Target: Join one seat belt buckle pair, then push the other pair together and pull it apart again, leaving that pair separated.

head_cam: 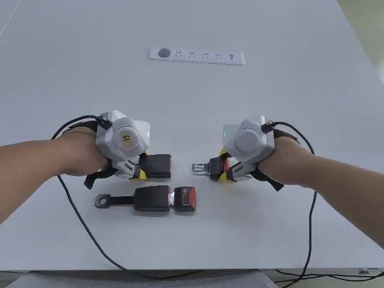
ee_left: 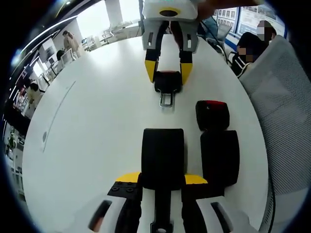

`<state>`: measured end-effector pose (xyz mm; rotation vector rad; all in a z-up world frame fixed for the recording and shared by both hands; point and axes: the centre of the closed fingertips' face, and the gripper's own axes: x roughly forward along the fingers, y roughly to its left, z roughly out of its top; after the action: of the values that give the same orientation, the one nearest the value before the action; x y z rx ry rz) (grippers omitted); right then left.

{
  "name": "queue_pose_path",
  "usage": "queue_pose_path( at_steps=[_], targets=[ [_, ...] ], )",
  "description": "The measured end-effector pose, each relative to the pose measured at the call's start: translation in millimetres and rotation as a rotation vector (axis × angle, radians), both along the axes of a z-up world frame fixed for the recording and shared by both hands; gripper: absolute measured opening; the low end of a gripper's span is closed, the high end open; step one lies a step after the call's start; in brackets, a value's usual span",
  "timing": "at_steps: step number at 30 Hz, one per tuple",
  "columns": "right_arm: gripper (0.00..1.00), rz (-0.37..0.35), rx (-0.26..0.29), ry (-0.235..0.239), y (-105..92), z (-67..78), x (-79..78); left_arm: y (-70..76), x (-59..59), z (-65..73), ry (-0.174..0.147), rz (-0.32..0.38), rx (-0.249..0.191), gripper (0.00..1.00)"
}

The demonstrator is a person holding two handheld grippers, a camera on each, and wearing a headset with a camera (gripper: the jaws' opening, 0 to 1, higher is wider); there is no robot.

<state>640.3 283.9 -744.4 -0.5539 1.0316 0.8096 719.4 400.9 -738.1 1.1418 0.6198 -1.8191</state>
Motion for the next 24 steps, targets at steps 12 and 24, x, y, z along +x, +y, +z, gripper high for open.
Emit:
queue_pose_path(
  at_steps=[12, 24],
  targets=[
    [0.31, 0.022, 0.000, -0.027, 30.2, 0.7, 20.0, 0.9, 0.0, 0.0, -0.009, 0.008, 0.005, 0.31],
    [0.31, 0.045, 0.003, -0.040, 43.2, 1.5, 31.6, 0.9, 1.3, -1.5, -0.011, 0.002, -0.004, 0.31]
  ],
)
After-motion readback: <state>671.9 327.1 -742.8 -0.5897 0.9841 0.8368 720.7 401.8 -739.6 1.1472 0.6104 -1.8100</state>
